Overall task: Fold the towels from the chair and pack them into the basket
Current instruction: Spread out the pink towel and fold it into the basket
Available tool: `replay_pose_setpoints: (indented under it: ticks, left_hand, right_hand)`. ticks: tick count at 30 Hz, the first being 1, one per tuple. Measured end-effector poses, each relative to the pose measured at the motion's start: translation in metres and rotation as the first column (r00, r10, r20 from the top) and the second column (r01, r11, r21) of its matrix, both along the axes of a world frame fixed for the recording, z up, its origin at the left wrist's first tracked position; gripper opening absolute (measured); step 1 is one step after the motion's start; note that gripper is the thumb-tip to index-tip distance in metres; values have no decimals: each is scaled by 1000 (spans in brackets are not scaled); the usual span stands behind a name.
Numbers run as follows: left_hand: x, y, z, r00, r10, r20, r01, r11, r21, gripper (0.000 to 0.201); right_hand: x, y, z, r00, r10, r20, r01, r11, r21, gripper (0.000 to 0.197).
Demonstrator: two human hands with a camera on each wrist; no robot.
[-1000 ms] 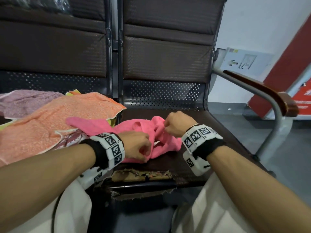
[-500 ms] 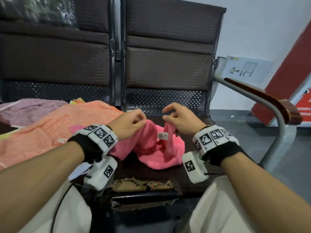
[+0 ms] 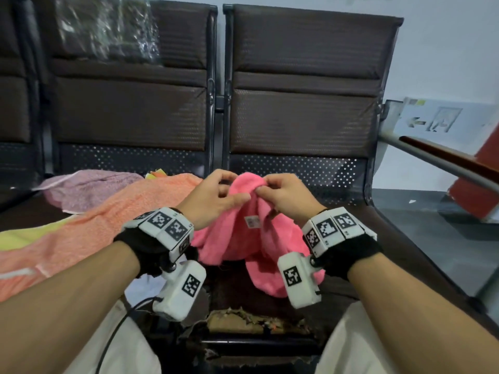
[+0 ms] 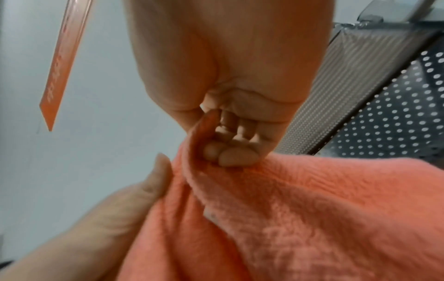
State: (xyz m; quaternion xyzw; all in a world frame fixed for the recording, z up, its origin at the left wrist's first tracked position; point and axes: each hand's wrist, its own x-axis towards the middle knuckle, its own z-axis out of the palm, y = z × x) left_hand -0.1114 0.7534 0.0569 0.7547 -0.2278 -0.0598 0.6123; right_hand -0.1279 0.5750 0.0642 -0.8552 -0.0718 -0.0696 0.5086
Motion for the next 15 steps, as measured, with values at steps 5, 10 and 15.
replay_pose_setpoints:
  ticks: [5, 10, 15]
  left_hand:
    - [7, 9, -10, 974, 108, 197, -175, 915, 363, 18]
    - [10, 18, -12, 962, 83, 261, -196, 875, 443, 21]
    - [8, 24, -1, 979, 55, 194, -108, 955, 275, 26]
  right_hand:
    - [4, 5, 4, 994, -98, 52, 89, 985, 151, 25]
    - [3, -8, 12, 966, -255, 40, 228, 916, 329, 27]
    - [1, -28, 8, 927, -374, -21, 347, 836, 425, 25]
